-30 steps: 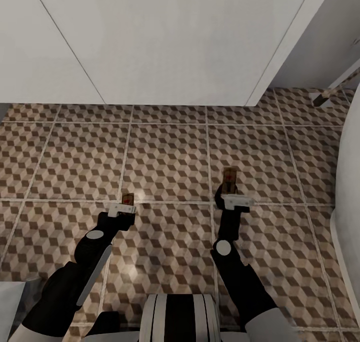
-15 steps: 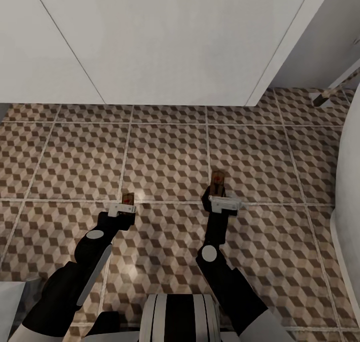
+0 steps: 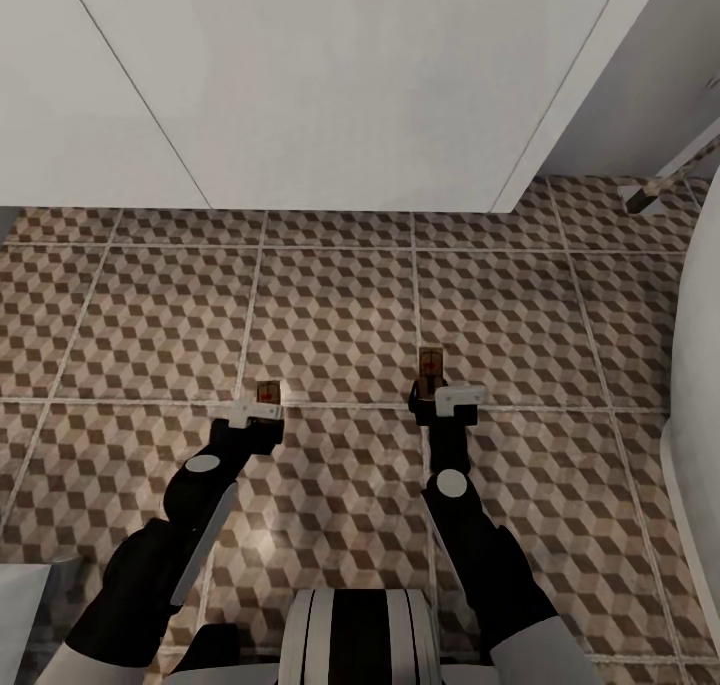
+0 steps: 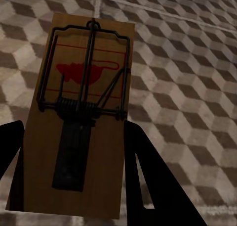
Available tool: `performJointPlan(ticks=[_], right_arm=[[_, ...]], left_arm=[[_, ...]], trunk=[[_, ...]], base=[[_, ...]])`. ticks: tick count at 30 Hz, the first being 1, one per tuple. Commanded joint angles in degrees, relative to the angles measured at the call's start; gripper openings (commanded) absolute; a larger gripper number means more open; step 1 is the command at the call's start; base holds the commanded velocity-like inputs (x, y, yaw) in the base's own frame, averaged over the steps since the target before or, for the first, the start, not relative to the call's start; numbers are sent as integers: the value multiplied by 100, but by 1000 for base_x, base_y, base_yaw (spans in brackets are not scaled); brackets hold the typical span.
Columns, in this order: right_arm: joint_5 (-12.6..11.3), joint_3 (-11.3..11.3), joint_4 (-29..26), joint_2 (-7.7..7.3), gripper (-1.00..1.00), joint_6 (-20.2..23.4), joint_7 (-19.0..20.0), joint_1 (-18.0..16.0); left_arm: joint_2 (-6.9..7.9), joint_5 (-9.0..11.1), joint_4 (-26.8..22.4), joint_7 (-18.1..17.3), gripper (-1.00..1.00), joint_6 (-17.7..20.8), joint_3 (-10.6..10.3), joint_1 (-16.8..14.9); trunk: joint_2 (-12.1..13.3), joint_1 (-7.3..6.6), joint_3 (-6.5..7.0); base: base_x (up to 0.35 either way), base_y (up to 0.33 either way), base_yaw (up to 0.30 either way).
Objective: Take the four mousetraps from the cabinet in the bathroom and place them on the bathroom floor. Make sure all four end up on the same floor surface, and ensure that at least two of them are either under or directly next to the same bathroom sink.
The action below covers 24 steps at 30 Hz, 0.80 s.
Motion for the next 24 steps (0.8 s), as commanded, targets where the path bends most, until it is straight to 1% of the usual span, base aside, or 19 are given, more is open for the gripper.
performJointPlan(ticks=[1, 9, 11, 14, 16, 18, 20, 21, 22, 23, 24], right_arm=[[35, 5, -4, 1, -100, 31, -19, -2], [14, 2, -5, 0, -100, 41, 2, -2], [11, 2, 6, 4, -100, 45, 6, -2], [4, 7, 47, 21, -100, 47, 8, -2], [2, 6, 62, 45, -100, 47, 9, -2], [6, 8, 68, 45, -100, 49, 9, -2], [5, 7, 70, 45, -100, 53, 9, -2], [5, 5, 71, 45, -100, 55, 9, -2], [6, 4, 71, 45, -100, 55, 9, -2], [7, 3, 72, 45, -100, 56, 9, -2], [7, 3, 72, 45, -100, 56, 9, -2]], left_arm=[[-16, 55, -3, 45, -100, 22, -16, -5], [-49, 63, 44, 44, -100, 19, -51, -12], [-65, 68, 105, 42, -100, -49, -47, -11], [-145, 75, 198, 37, -100, -415, -43, -9], [-276, 72, 289, 34, -100, -750, -42, -11], [-393, 52, 398, 41, -100, -957, -42, -11], [-447, -12, 659, 46, -100, -1071, -42, -9], [-463, -59, 934, 48, -100, -1229, -39, -12], [-464, -70, 1039, 48, -100, -1314, -36, -11], [-463, -100, 1401, 49, -100, -1651, -25, -12], [-458, -106, 1522, 49, -100, -1774, -21, -13]], trunk=[[-1, -1, -3], [-1, -1, -3], [-1, -1, -3], [-1, -1, -3], [-1, -1, -3], [-1, -1, -3], [-1, -1, -3], [-1, -1, -3], [-1, -1, -3], [-1, -1, -3], [-1, -1, -3]], base=[[0, 0, 0], [0, 0, 0], [0, 0, 0], [0, 0, 0], [0, 0, 0], [0, 0, 0], [0, 0, 0], [0, 0, 0], [0, 0, 0], [0, 0, 0], [0, 0, 0]])
